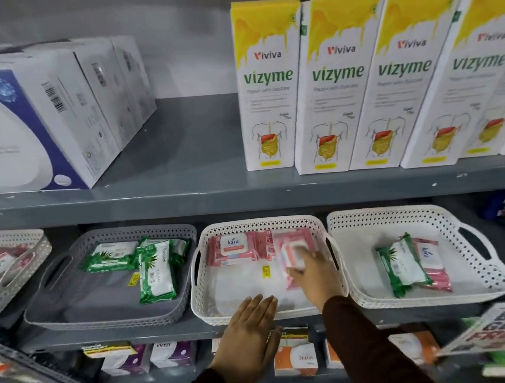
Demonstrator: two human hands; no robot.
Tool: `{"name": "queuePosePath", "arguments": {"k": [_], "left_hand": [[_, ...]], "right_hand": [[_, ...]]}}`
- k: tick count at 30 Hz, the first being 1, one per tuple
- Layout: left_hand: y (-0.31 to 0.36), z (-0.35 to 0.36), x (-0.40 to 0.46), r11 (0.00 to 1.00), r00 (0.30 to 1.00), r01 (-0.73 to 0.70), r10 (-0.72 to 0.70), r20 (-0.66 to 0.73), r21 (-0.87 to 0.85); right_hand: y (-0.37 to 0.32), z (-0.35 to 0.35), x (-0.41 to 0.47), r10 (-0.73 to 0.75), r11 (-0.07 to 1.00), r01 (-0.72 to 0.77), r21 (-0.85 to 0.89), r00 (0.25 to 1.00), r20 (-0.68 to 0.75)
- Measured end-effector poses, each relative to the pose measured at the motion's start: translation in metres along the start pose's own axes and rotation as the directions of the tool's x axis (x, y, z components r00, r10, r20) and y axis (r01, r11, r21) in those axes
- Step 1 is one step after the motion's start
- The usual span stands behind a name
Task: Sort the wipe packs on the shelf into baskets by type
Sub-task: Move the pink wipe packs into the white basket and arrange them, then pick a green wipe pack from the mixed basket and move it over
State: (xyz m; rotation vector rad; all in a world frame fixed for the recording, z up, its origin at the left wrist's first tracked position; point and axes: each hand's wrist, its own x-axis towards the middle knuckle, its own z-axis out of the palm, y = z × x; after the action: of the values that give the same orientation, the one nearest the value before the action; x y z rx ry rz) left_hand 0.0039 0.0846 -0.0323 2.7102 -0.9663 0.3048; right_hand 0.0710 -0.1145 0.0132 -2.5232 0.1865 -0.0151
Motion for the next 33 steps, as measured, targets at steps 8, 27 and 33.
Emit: {"name": "queuePosePath", "arguments": {"k": [8, 27, 33], "left_hand": [[0.025, 0.010, 0.019, 0.999, 0.999, -0.037, 0.037, 0.003, -0.026], [0.007, 0.002, -0.008, 0.999, 0.999, 0.031, -0.030, 0.024, -0.019], [-0.071, -0.037, -0.068, 0.988, 0.987, 0.155, -0.155, -0.042, 0.010]], "right_hand": [[0.038, -0.050, -0.006, 0.040, 0.994, -0.004, 0.108, 0.944, -0.327], [0.085, -0.096, -0.012, 0.298, 0.951, -0.220, 0.219, 0.843, -0.448], [-0.040, -0.039, -0.005, 0.057, 0.964, 0.067, 0.257, 0.893, -0.445]]}}
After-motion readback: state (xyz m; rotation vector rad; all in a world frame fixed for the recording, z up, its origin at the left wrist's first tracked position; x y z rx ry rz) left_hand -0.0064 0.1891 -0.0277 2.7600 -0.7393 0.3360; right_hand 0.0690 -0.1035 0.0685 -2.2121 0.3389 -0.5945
